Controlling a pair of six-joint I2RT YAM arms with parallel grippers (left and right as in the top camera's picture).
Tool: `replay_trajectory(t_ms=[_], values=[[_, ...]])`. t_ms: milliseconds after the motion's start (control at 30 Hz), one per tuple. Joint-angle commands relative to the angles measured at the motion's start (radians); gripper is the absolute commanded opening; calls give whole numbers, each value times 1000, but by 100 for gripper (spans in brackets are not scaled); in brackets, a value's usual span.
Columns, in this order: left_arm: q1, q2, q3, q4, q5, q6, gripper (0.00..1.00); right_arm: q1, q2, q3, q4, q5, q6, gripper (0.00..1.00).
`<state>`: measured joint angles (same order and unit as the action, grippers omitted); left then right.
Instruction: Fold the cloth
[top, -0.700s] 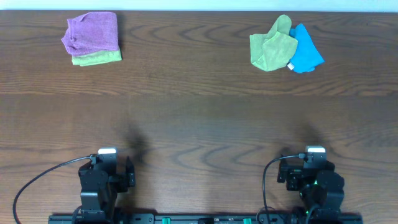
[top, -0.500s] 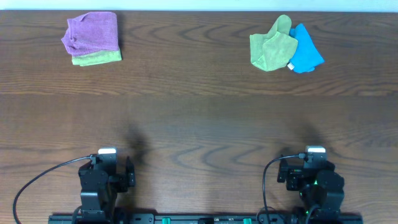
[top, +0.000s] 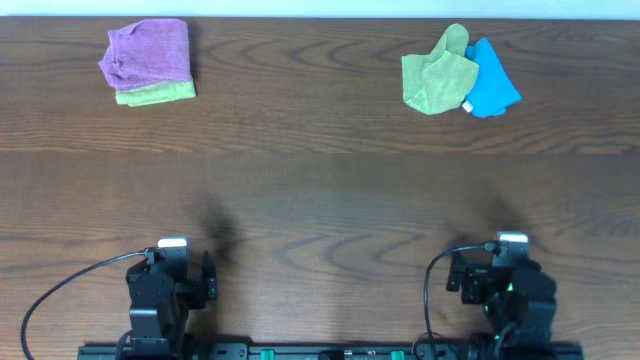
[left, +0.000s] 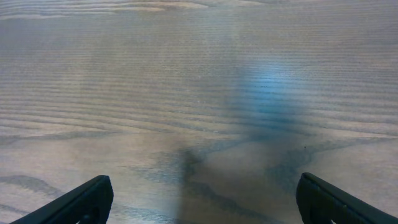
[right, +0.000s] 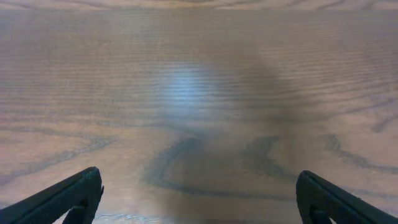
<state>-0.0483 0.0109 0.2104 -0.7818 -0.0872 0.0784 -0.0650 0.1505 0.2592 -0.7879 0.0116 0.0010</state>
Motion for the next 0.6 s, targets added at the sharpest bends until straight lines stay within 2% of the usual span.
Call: replay_trajectory(t_ms=[0,433,567], values=[[4,-7,-32,-29,-17,-8,95,-6,139,140,14,9,36,99],[4,-7,-32,-29,-17,-8,95,-7,818,664,100,-114,43,99],[4,-7,-32,-29,-17,-8,95,-7,1089,883,100,-132,40,99]])
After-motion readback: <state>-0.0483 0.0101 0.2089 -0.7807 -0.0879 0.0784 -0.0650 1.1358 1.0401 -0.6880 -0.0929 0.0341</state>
